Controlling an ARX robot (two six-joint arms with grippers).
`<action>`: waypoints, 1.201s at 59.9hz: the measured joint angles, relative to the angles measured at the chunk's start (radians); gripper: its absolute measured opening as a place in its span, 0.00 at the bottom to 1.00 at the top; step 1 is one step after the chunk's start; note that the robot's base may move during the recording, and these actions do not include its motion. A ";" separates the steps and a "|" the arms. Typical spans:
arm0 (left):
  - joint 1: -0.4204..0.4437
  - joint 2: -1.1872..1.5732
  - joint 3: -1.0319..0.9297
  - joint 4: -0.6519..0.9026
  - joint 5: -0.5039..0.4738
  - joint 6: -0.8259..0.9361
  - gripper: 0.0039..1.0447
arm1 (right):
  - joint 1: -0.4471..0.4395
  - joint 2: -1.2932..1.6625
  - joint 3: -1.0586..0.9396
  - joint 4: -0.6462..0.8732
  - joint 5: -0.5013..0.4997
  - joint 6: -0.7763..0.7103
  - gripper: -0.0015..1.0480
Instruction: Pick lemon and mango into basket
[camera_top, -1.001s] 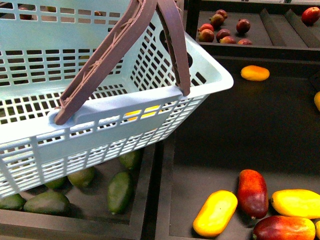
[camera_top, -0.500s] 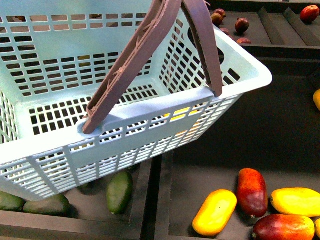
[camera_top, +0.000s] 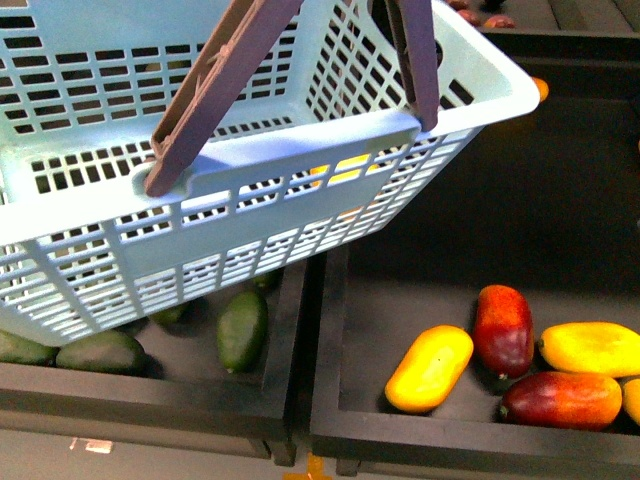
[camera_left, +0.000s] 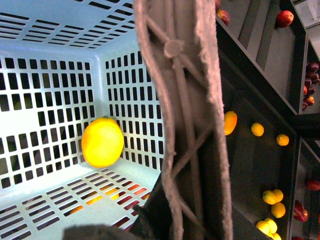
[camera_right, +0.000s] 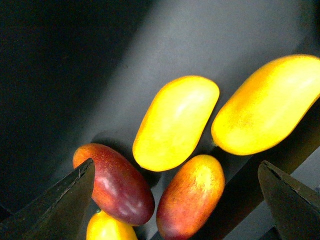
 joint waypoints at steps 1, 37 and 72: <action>0.000 0.000 0.000 0.000 0.001 0.000 0.04 | 0.003 0.014 0.007 0.000 0.000 0.010 0.92; 0.000 0.000 0.000 0.000 -0.002 0.000 0.04 | 0.058 0.244 0.155 -0.010 0.013 0.112 0.92; 0.000 0.000 0.000 0.000 -0.003 0.001 0.04 | 0.058 0.344 0.259 -0.048 0.023 0.125 0.92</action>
